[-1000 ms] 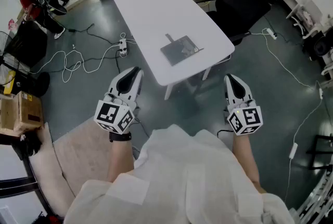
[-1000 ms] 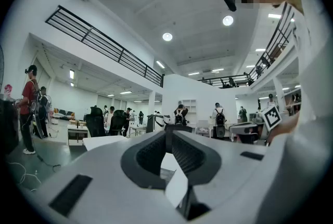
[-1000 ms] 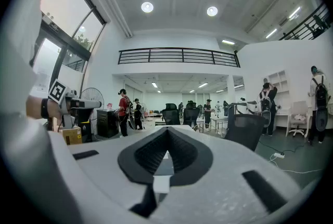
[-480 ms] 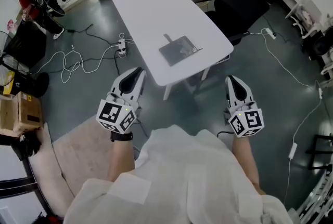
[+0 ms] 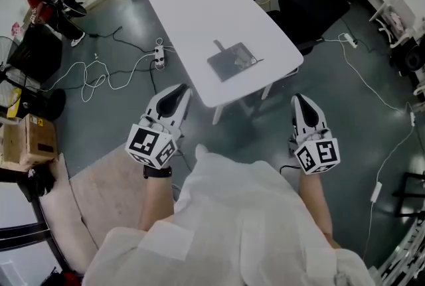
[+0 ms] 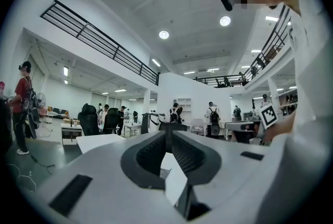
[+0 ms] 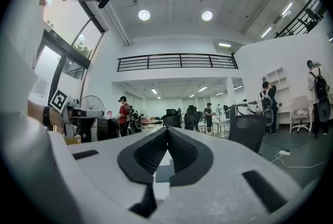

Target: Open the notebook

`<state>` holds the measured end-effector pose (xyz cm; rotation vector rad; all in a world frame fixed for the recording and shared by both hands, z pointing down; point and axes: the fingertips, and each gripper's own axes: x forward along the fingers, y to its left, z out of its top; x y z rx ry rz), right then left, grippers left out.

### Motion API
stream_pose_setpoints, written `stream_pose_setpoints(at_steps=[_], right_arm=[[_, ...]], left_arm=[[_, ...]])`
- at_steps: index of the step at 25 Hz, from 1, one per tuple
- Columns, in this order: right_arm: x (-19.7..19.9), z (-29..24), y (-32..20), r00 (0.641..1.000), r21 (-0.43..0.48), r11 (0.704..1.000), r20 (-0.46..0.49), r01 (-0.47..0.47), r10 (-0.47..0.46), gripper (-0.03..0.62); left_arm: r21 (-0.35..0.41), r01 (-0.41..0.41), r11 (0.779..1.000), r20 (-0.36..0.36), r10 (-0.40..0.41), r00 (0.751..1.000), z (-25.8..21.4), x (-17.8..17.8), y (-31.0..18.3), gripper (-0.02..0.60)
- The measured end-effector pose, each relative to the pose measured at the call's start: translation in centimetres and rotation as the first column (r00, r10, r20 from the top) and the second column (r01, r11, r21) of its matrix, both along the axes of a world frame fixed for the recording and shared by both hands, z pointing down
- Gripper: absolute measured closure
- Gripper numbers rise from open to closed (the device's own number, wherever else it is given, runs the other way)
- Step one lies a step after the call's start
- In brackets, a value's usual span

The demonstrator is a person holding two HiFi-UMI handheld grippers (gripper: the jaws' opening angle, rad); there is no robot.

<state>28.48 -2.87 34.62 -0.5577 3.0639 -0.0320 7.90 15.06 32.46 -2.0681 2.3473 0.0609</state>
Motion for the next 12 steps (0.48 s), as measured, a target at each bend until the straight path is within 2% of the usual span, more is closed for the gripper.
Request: stream_pose_setpoints(at_steps=[6, 12], right_arm=[[-3.0, 0.1, -1.1, 1.000, 0.002, 1.000, -0.006, -0.026, 0.026, 0.589], [-8.8, -0.5, -4.6, 0.993, 0.000, 0.993, 0.024, -0.116, 0.116, 0.589]], left_arm=[[-0.002, -0.037, 0.999, -0.009, 0.036, 0.999, -0.2, -2.9, -2.3, 0.546], [0.033, -0.128, 0.991, 0.005, 0.128, 0.992, 0.0, -9.8, -6.4, 0.546]])
